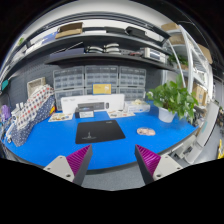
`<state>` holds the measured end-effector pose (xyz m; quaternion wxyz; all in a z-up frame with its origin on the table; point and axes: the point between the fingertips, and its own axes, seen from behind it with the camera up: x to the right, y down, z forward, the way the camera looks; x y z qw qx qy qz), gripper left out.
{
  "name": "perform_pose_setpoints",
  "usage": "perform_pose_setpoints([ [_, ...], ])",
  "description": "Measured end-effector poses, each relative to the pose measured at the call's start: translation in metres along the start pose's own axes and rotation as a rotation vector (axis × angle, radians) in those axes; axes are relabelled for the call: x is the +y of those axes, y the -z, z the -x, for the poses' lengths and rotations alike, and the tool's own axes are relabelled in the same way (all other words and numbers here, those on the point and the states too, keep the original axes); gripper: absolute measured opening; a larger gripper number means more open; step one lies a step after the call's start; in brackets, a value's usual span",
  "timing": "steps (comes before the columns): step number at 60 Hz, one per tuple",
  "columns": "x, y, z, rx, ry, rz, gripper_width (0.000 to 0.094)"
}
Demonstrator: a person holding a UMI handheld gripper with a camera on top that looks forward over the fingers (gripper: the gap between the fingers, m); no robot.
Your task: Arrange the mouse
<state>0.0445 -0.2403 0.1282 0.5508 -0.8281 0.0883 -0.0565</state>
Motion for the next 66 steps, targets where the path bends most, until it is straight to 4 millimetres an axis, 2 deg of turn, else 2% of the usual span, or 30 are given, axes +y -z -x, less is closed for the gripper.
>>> perform_pose_setpoints([
  [2,0.006,-0.001,-0.004,0.009,-0.002,0.019,0.086],
  [8,0.03,-0.02,-0.035,0.026,-0.015,0.059,0.0861],
  [9,0.026,-0.016,-0.03,0.028,-0.022,0.066,0.0861],
  [10,0.037,-0.028,-0.046,0.029,-0.022,0.067,0.0862],
  [11,0.04,-0.033,-0.053,0.032,-0.025,0.071,0.0862],
  [19,0.055,-0.074,-0.112,0.057,-0.021,0.098,0.0863],
  [29,0.058,-0.136,-0.174,0.051,-0.004,0.14,0.0858],
  [35,0.059,-0.175,-0.201,0.028,0.023,0.171,0.0855],
  [39,0.057,-0.201,-0.213,0.001,0.051,0.186,0.0857],
  [48,0.048,-0.253,-0.222,-0.084,0.086,0.194,0.085],
  [61,0.024,-0.311,-0.222,-0.165,0.091,0.198,0.0832],
  [66,0.017,-0.33,-0.225,-0.167,0.076,0.206,0.0792],
])
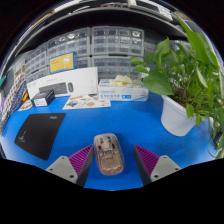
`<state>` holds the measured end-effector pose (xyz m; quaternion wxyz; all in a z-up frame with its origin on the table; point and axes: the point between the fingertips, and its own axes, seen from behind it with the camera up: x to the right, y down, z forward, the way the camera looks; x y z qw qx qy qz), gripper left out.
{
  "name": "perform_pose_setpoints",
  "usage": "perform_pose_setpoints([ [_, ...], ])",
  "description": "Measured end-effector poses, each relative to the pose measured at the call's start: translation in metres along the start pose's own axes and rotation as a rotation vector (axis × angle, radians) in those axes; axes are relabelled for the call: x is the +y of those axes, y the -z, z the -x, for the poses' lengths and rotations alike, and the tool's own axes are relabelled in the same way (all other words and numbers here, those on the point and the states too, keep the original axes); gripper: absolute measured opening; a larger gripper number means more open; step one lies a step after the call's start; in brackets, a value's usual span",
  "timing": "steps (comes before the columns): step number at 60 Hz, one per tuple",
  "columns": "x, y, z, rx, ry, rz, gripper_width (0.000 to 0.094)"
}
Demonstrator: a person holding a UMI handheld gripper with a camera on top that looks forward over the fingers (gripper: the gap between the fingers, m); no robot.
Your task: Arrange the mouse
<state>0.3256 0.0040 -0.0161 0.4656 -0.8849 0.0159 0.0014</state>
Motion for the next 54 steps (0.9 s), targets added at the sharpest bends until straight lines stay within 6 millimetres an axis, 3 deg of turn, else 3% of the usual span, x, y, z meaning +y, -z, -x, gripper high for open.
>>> perform_pose_setpoints([
  [6,-0.007,-0.013,-0.003,-0.008,-0.015,0.009,0.0672],
  [9,-0.01,-0.017,-0.003,-0.01,-0.012,0.016,0.0464],
  [17,-0.01,-0.019,-0.004,0.0,-0.027,0.029,0.0444],
  [18,-0.011,-0.02,-0.003,0.001,-0.027,0.027,0.0402],
  [27,-0.009,-0.02,-0.003,0.016,-0.027,0.044,0.0333],
  [38,-0.014,-0.017,0.001,0.04,-0.055,0.096,0.0335],
  [42,-0.044,-0.005,0.013,0.05,-0.062,0.054,0.0337],
  [54,-0.172,0.053,0.074,0.084,-0.029,-0.134,0.0337],
])
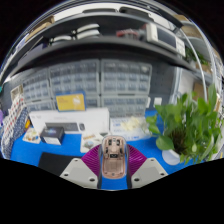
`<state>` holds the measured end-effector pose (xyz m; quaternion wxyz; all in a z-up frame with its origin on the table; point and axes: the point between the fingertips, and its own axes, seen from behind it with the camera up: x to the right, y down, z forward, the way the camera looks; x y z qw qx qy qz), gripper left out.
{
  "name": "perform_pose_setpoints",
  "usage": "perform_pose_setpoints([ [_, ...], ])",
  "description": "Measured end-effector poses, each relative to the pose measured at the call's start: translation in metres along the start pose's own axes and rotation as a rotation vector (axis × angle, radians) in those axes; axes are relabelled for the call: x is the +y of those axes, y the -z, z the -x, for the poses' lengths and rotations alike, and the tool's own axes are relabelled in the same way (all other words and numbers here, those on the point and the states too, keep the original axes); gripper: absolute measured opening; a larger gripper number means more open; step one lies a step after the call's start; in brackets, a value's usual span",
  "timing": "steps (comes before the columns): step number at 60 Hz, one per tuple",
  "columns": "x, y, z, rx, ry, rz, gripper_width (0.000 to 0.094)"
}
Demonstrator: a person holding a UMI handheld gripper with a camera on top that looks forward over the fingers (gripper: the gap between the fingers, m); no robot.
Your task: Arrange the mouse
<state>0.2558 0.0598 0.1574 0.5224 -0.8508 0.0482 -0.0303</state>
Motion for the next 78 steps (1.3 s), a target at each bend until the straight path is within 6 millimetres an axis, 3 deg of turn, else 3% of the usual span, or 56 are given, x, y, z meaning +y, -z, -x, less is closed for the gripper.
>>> perform_pose_setpoints([
  [7,-0.052,0.022,0.054,-0.005,0.012,-0.078,0.0338],
  [10,-0.06,0.026,0.083,-0.028,0.002,-0.089,0.0336],
  [14,-0.058,0.024,0.122,-0.064,0.007,-0.079,0.0337],
  [21,-0.023,0.007,0.188,-0.137,0.033,-0.02,0.0337],
  [25,0.012,-0.009,0.218,-0.183,0.016,0.044,0.0336],
  [29,0.054,-0.025,0.234,-0.193,0.004,0.118,0.0335],
  [35,0.114,-0.046,0.237,-0.177,0.011,0.218,0.0332],
  [42,0.159,-0.057,0.233,-0.161,0.048,0.278,0.0338],
  [56,0.159,-0.059,0.232,-0.151,0.083,0.232,0.0341],
  [67,0.157,-0.059,0.229,-0.153,0.072,0.25,0.047],
  [73,0.15,-0.053,0.221,-0.122,0.054,0.259,0.0803],
  [75,0.142,-0.049,0.22,-0.117,0.051,0.244,0.0874],
  [78,0.129,-0.04,0.221,-0.119,0.039,0.219,0.0862],
])
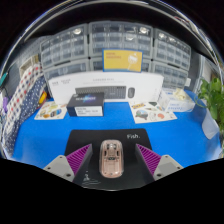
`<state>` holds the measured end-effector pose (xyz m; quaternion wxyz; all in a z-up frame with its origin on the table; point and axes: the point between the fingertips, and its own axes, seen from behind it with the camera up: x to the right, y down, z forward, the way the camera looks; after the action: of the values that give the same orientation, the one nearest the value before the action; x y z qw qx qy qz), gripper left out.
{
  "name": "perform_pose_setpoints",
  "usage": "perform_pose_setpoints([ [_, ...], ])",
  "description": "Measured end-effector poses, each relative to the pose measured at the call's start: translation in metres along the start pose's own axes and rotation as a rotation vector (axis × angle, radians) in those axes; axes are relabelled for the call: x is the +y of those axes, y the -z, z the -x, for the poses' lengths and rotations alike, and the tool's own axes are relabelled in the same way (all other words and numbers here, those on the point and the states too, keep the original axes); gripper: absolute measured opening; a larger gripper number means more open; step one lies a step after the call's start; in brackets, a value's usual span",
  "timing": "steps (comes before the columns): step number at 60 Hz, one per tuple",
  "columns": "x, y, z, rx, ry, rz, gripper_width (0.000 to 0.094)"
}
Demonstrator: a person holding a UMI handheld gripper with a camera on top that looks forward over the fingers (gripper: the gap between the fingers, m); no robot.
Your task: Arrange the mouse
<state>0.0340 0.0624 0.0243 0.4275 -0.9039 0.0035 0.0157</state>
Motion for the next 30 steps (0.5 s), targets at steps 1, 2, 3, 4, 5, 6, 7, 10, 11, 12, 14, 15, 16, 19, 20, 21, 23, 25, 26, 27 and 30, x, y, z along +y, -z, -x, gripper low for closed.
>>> perform_pose_setpoints([
  [1,-0.004,0.004,0.001,-0.004,-0.004,-0.008,0.0858],
  [2,-0.008,0.009,0.002,-0.007,-0.007,-0.016,0.0853],
  [3,-0.012,0.015,0.003,-0.008,-0.012,-0.022,0.0852],
  [4,-0.017,0.021,0.003,-0.007,-0.017,-0.029,0.0857],
  [5,-0.022,0.028,0.003,-0.005,-0.023,-0.038,0.0858],
  [6,-0.028,0.035,0.004,-0.006,-0.028,-0.051,0.0856],
  [7,-0.034,0.041,0.006,-0.005,-0.031,-0.064,0.0856],
  [10,-0.051,0.065,0.009,-0.016,-0.031,-0.101,0.0856],
  [11,-0.055,0.074,0.01,-0.021,-0.03,-0.11,0.0856],
  [12,-0.06,0.082,0.012,-0.026,-0.029,-0.119,0.0858],
  [14,-0.068,0.098,0.015,-0.038,-0.025,-0.135,0.0858],
  [15,-0.072,0.106,0.017,-0.044,-0.021,-0.142,0.0856],
  [16,-0.075,0.113,0.018,-0.049,-0.017,-0.151,0.086],
  [19,-0.082,0.137,0.018,-0.06,-0.002,-0.163,0.0865],
  [20,-0.083,0.144,0.018,-0.064,0.002,-0.167,0.0865],
  [21,-0.085,0.151,0.017,-0.068,0.006,-0.173,0.0867],
  [23,-0.089,0.166,0.015,-0.075,0.013,-0.189,0.0866],
  [25,-0.091,0.18,0.01,-0.076,0.017,-0.2,0.0863],
  [26,-0.091,0.186,0.008,-0.077,0.02,-0.204,0.0864],
  [27,-0.091,0.192,0.005,-0.079,0.024,-0.208,0.0864],
  [30,-0.091,0.21,-0.003,-0.083,0.033,-0.222,0.0864],
])
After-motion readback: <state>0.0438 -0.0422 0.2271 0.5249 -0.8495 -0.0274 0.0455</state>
